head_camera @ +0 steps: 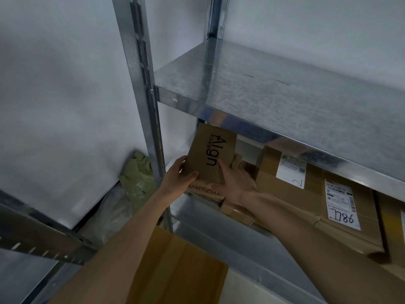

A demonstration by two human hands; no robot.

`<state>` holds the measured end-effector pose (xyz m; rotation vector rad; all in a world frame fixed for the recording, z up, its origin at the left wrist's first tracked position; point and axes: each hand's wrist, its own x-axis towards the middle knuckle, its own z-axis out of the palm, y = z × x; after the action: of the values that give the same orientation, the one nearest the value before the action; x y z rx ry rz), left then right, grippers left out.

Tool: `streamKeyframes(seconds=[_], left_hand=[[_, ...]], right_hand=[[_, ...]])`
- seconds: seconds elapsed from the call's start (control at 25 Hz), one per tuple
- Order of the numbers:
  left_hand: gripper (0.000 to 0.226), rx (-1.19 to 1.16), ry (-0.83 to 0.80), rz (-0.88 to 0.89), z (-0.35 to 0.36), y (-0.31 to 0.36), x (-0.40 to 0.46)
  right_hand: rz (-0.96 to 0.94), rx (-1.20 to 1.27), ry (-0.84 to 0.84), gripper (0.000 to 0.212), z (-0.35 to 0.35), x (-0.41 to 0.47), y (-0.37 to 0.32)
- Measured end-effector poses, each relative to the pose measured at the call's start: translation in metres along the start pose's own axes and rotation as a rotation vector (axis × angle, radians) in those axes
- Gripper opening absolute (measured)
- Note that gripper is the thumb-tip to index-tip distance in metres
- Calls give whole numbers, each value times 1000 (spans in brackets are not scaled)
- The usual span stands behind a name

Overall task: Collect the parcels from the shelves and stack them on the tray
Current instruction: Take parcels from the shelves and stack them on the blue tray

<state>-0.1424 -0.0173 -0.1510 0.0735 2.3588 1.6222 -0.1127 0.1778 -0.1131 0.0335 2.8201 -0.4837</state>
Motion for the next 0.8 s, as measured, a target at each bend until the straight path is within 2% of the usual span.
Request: streamKeyframes(seconds=[0.16,0.48,0.64,0.8], left_hand=[[82,17,18,24,-8,-6,-11],[84,92,92,68,-14,9,-55],[79,82,156,91,-6,23,-103],[82,182,241,166,15,42,-173]], right_hand=[[-61,176,-5,93,6,-1,-4],[-168,254,93,97,10,-31,-8],[-217,289,114,96,5,-66,-7],[-305,231,118,95,-7,-126,-1]])
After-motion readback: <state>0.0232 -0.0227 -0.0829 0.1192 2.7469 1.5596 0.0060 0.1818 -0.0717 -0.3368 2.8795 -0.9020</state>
